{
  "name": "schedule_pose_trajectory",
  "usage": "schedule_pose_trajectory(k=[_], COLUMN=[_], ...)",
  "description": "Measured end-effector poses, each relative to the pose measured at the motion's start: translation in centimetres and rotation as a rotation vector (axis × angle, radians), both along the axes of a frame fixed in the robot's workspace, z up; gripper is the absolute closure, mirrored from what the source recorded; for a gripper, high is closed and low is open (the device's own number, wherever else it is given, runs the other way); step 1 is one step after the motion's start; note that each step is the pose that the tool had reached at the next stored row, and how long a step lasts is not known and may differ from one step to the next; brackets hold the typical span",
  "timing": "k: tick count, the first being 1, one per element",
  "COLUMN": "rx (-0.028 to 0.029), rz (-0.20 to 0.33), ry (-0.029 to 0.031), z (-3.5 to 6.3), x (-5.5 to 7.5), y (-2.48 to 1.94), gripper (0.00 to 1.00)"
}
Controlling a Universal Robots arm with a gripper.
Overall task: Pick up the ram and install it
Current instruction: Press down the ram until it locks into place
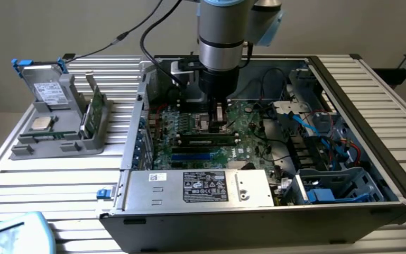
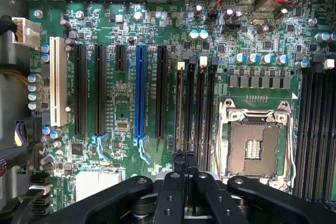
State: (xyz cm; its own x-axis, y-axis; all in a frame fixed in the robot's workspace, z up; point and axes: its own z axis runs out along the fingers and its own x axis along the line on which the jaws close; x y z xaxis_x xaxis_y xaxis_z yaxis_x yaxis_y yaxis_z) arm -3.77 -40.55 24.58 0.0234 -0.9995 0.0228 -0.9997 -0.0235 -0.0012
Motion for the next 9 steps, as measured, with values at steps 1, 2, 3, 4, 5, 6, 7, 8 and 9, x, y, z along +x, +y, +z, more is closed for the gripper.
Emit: schedule_pose_trajectory(k=[1, 2, 3, 4, 5, 6, 7, 8, 9], rx=[0.0000, 0.0000, 0.0000, 0.0000, 0.0000, 0.0000, 0.0000, -0.0001, -0.0002], rz=[0.000, 0.000, 0.000, 0.000, 0.000, 0.000, 0.000, 0.000, -0.001], ry=[0.0000, 0.0000, 0.0000, 0.0000, 0.0000, 0.0000, 0.0000, -0.0001, -0.0003], z=[0.00, 0.00, 0.00, 0.00, 0.00, 0.00, 0.00, 0.00, 0.00], x=[0.00, 0.00, 0.00, 0.00, 0.00, 0.00, 0.00, 0.00, 0.00], y=[0.00, 0.00, 0.00, 0.00, 0.00, 0.00, 0.00, 0.00, 0.00], gripper=[0.89, 0.89, 0.89, 0.89, 0.89, 0.89, 0.89, 0.89, 0.89])
